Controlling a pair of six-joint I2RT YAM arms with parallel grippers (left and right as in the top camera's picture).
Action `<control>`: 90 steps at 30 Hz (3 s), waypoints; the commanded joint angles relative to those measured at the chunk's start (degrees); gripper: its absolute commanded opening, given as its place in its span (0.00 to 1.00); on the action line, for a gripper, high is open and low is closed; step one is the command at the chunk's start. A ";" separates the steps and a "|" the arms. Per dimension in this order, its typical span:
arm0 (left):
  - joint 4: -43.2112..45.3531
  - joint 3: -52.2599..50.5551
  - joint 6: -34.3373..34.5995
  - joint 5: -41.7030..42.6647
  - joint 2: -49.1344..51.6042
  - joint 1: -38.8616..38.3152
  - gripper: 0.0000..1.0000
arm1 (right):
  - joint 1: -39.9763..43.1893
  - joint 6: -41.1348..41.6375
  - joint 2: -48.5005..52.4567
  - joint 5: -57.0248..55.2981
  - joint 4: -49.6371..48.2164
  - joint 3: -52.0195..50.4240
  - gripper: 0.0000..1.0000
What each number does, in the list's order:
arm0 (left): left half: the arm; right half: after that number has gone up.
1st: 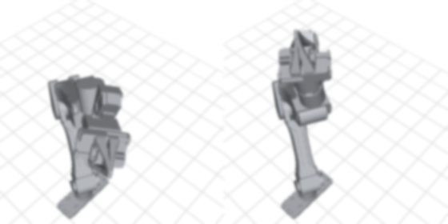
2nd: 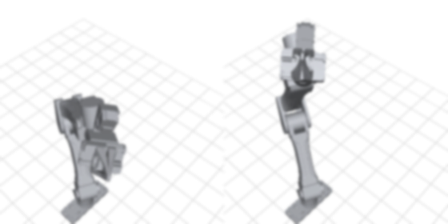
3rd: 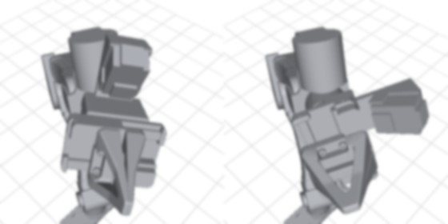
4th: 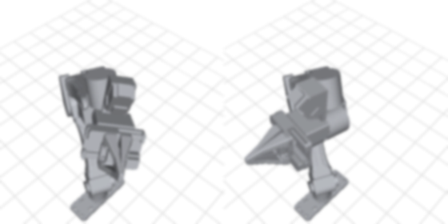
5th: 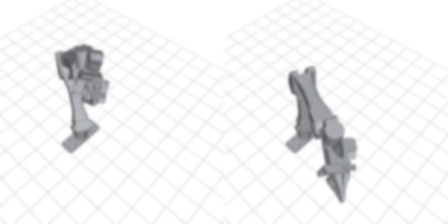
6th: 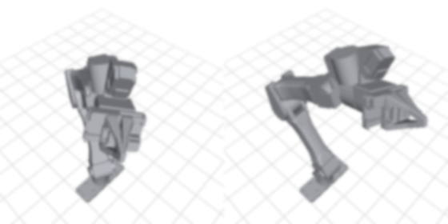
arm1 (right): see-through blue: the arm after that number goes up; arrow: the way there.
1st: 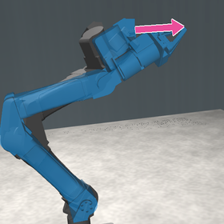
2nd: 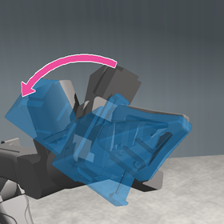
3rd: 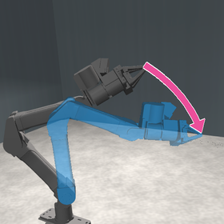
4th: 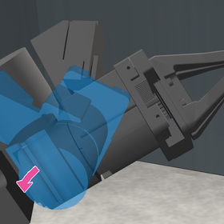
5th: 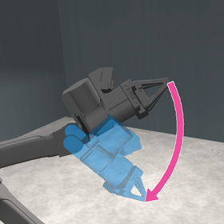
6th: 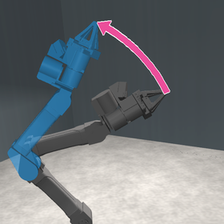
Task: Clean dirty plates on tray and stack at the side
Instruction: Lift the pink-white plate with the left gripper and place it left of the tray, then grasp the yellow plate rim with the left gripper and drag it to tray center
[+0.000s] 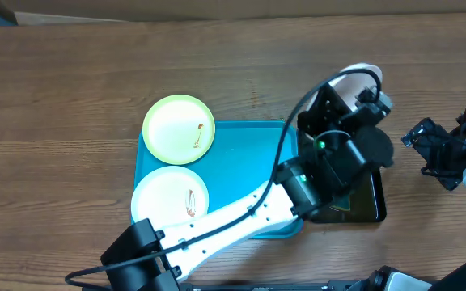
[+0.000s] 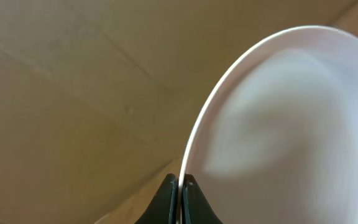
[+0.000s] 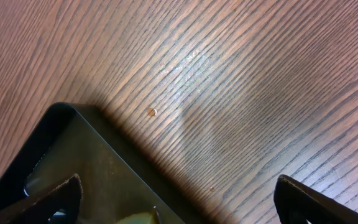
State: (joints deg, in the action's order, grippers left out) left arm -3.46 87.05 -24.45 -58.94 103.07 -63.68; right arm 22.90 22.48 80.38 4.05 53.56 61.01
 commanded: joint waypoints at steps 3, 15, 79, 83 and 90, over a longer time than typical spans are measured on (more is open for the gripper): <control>0.46 1.18 3.58 0.59 -1.18 -0.61 0.04 | 0.28 0.46 -0.09 -0.57 -0.35 0.87 1.00; -17.42 1.36 27.96 23.96 -1.40 7.13 0.04 | 0.28 0.46 -0.09 -0.57 -0.35 0.87 1.00; -50.01 2.67 41.88 81.42 7.65 96.85 0.56 | 0.28 0.46 -0.09 -0.57 -0.35 0.87 1.00; -57.55 5.18 38.49 83.73 4.22 94.57 0.55 | 0.28 0.46 -0.09 -0.57 -0.35 0.87 1.00; -60.39 -0.72 35.56 74.64 3.67 81.26 0.53 | 0.28 0.46 -0.09 -0.57 -0.35 0.87 1.00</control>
State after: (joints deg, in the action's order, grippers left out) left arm -64.95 90.24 14.22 20.21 106.98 24.16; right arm 22.90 22.48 80.38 4.03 53.54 61.01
